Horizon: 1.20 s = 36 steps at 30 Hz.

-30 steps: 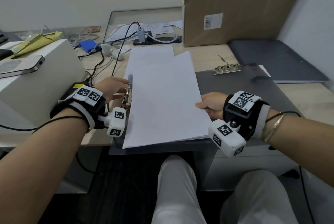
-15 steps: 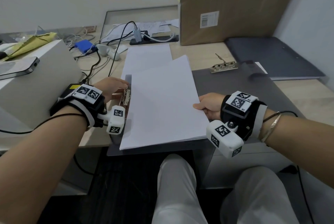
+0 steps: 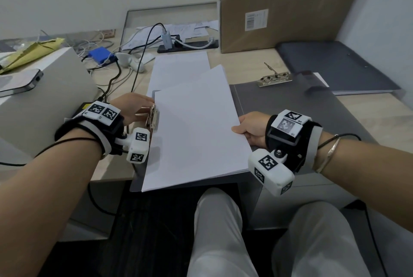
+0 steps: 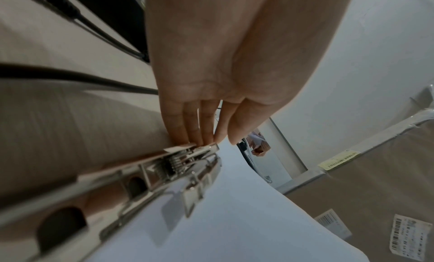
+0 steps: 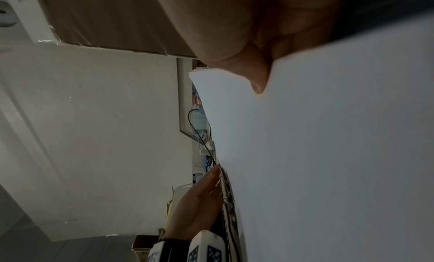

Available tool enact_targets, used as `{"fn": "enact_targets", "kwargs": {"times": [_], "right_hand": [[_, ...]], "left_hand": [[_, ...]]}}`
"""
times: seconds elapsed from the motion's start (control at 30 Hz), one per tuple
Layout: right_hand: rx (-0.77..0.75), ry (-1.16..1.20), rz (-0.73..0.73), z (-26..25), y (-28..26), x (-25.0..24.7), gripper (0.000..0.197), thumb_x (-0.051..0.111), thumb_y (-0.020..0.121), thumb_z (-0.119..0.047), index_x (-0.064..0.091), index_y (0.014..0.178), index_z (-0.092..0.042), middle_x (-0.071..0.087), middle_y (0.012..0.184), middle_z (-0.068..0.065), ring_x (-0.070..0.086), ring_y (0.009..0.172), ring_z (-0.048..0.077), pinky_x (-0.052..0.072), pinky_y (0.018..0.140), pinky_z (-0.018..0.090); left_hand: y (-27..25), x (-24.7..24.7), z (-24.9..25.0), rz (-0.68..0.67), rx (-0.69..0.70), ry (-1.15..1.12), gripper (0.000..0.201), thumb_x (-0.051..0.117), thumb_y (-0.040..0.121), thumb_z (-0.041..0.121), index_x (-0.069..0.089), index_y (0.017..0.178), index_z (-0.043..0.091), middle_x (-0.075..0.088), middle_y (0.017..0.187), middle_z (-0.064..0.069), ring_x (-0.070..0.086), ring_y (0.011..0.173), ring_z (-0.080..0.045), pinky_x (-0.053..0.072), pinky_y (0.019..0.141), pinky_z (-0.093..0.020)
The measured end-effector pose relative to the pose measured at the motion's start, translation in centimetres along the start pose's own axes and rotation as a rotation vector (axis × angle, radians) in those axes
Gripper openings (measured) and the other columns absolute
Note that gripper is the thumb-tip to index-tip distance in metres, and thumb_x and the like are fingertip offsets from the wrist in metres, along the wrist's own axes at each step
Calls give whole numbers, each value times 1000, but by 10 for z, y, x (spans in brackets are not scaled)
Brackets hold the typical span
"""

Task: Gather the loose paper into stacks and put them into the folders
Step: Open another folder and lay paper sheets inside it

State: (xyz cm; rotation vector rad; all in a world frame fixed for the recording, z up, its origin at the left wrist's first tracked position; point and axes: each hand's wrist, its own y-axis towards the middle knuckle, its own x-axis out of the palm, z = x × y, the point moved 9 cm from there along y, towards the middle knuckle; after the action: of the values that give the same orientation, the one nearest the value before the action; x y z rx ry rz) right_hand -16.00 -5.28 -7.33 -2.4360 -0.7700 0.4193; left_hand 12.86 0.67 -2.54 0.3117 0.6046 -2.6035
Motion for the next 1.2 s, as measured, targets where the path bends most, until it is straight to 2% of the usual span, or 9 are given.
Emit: {"fn": "enact_targets", "kwargs": {"times": [0.1, 0.23, 0.3, 0.43, 0.57, 0.7, 0.9, 1.0, 1.2], "right_hand": [[-2, -25, -15, -2, 2, 6, 19, 46, 95, -4, 53, 113, -4, 50, 88, 13, 50, 78, 22, 46, 97, 43], [5, -37, 18, 2, 6, 4, 10, 47, 94, -2, 52, 102, -7, 53, 87, 12, 53, 67, 18, 53, 83, 36], [0, -96, 33, 4, 8, 2, 8, 48, 93, -3, 54, 90, -7, 53, 79, 10, 50, 59, 16, 54, 80, 33], [-34, -233, 67, -5, 6, -2, 21, 54, 91, -4, 49, 74, -16, 54, 77, 3, 55, 64, 13, 49, 44, 15], [-39, -271, 67, -12, 1, -2, 22, 54, 91, -4, 49, 73, -16, 54, 77, 2, 55, 65, 12, 47, 40, 14], [-51, -303, 78, -15, 0, -2, 24, 53, 91, -4, 47, 73, -17, 52, 77, 2, 54, 64, 12, 45, 38, 13], [-48, -356, 81, -18, 2, 0, 23, 53, 91, -3, 47, 73, -16, 52, 79, 3, 54, 67, 13, 50, 53, 20], [-52, -413, 87, -23, 0, 2, 22, 53, 90, -4, 46, 73, -16, 51, 80, 2, 54, 67, 13, 48, 50, 20], [-64, -656, 85, -33, -10, 7, 16, 48, 84, -9, 45, 69, -8, 48, 72, 11, 50, 63, 25, 42, 61, 27]], "left_hand": [[-1, 0, 1, -2, 2, -46, 20, 44, 96, -3, 58, 87, 9, 59, 83, -7, 58, 76, -17, 48, 76, -26], [1, -5, 2, 9, 16, -91, 14, 45, 97, -2, 55, 96, 7, 60, 89, -11, 60, 80, -20, 50, 81, -28], [2, -4, 3, 15, 25, -59, 15, 45, 96, -3, 55, 106, 3, 60, 89, -11, 60, 78, -19, 53, 74, -24], [1, -3, 6, 38, 45, 36, 17, 49, 94, -4, 58, 104, 5, 62, 81, -7, 58, 70, -14, 52, 69, -20], [-1, -5, 7, 66, 38, 48, 19, 49, 92, -5, 60, 88, 10, 67, 63, 1, 60, 64, -12, 48, 67, -21], [-3, -7, 6, 58, 40, 44, 21, 47, 93, -5, 58, 107, 7, 63, 83, -5, 60, 73, -15, 50, 73, -24], [0, -8, 3, 47, 53, 50, 20, 46, 95, -2, 60, 95, 12, 62, 86, -3, 58, 75, -14, 48, 76, -25], [1, -9, 2, 56, 53, 46, 21, 46, 95, -2, 60, 91, 13, 62, 88, -3, 58, 75, -13, 48, 76, -25], [-1, -10, 4, 54, 68, 39, 19, 46, 95, -2, 59, 101, 11, 63, 89, -3, 59, 76, -13, 48, 74, -25]]}}
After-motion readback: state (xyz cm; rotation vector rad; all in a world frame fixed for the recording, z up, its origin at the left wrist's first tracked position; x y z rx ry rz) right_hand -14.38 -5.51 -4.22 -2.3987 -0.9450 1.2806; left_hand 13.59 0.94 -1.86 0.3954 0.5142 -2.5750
